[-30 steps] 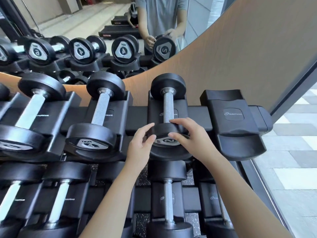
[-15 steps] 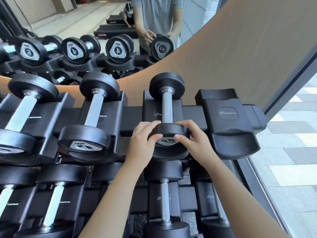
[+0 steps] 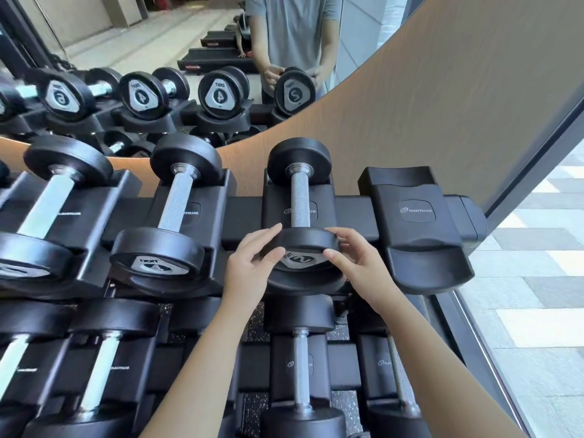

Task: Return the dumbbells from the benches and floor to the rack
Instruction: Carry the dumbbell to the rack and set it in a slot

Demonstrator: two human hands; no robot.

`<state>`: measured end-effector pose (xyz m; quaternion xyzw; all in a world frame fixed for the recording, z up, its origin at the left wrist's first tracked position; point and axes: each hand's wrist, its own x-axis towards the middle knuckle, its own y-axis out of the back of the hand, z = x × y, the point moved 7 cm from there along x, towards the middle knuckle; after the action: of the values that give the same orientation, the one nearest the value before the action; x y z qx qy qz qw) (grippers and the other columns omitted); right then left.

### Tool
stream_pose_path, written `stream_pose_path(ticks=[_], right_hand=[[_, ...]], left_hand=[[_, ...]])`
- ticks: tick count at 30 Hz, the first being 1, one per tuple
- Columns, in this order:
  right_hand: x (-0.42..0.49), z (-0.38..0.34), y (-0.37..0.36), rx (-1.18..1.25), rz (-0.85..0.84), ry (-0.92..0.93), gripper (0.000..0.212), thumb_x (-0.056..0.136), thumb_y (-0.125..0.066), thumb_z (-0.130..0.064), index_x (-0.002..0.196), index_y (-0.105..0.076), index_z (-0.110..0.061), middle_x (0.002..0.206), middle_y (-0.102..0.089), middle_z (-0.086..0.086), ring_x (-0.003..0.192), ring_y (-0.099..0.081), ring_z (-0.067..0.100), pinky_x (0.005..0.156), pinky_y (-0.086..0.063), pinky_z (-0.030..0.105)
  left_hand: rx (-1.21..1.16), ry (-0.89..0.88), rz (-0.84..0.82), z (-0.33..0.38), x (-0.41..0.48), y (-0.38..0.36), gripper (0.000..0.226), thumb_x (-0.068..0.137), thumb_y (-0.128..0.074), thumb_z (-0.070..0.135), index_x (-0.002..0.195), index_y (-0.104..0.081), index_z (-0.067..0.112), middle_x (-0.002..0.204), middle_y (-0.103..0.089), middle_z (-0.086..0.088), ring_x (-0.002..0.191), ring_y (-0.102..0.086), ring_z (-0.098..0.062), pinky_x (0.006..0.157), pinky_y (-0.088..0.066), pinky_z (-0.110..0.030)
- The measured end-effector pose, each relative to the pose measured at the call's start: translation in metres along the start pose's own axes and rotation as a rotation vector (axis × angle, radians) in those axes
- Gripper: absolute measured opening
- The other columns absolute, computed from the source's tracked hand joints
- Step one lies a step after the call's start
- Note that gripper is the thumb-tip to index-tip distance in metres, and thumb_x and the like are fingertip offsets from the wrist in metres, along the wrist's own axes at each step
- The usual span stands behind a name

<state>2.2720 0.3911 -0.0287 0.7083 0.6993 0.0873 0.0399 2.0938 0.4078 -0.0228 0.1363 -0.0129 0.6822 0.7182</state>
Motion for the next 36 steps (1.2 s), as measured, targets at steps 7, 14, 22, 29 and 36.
stream_pose_path(ticks=[7, 14, 22, 29, 36], right_hand=[[0.009, -0.054, -0.026, -0.728, -0.041, 0.284, 0.036, 0.083, -0.065, -0.023, 0.118, -0.057, -0.016, 0.096, -0.049, 0.002, 0.071, -0.043, 0.017, 0.07, -0.04, 0.028], [0.01, -0.041, -0.012, -0.592, 0.015, 0.185, 0.034, 0.081, -0.067, -0.02, 0.113, -0.057, -0.018, 0.09, -0.045, 0.002, 0.069, -0.043, 0.015, 0.063, -0.031, 0.017], [0.002, -0.001, -0.002, 0.093, 0.02, 0.025, 0.028, 0.085, -0.056, 0.003, 0.105, -0.053, -0.016, 0.108, -0.057, 0.011, 0.102, -0.053, 0.02, 0.094, -0.042, 0.038], [0.0, 0.013, -0.003, 0.297, -0.017, -0.02, 0.029, 0.089, -0.05, 0.0, 0.105, -0.054, -0.024, 0.104, -0.058, 0.004, 0.1, -0.054, 0.023, 0.095, -0.042, 0.043], [-0.002, 0.013, -0.004, 0.31, 0.0, -0.018, 0.029, 0.088, -0.051, -0.002, 0.106, -0.055, -0.025, 0.106, -0.057, 0.006, 0.102, -0.053, 0.024, 0.095, -0.042, 0.045]], left_hand=[[-0.286, 0.16, -0.013, -0.025, -0.006, -0.003, 0.036, 0.086, -0.056, 0.011, 0.11, -0.059, 0.038, 0.104, -0.069, 0.013, 0.098, -0.06, -0.002, 0.088, -0.05, -0.024], [-0.149, 0.141, 0.048, -0.017, -0.002, -0.008, 0.038, 0.085, -0.057, 0.004, 0.105, -0.061, 0.036, 0.109, -0.063, -0.005, 0.103, -0.058, -0.019, 0.092, -0.045, -0.037], [0.272, -0.109, 0.002, 0.021, 0.016, -0.011, 0.037, 0.073, -0.072, 0.013, 0.108, -0.066, 0.024, 0.096, -0.056, 0.004, 0.094, -0.051, -0.012, 0.084, -0.04, -0.024], [0.28, -0.13, 0.059, 0.026, 0.013, -0.013, 0.041, 0.067, -0.077, 0.019, 0.106, -0.067, 0.024, 0.091, -0.054, 0.006, 0.091, -0.051, -0.014, 0.075, -0.035, -0.012], [0.235, -0.117, 0.081, 0.021, 0.008, -0.012, 0.041, 0.07, -0.075, 0.021, 0.109, -0.063, 0.029, 0.09, -0.052, 0.012, 0.095, -0.052, -0.013, 0.08, -0.036, -0.021]])
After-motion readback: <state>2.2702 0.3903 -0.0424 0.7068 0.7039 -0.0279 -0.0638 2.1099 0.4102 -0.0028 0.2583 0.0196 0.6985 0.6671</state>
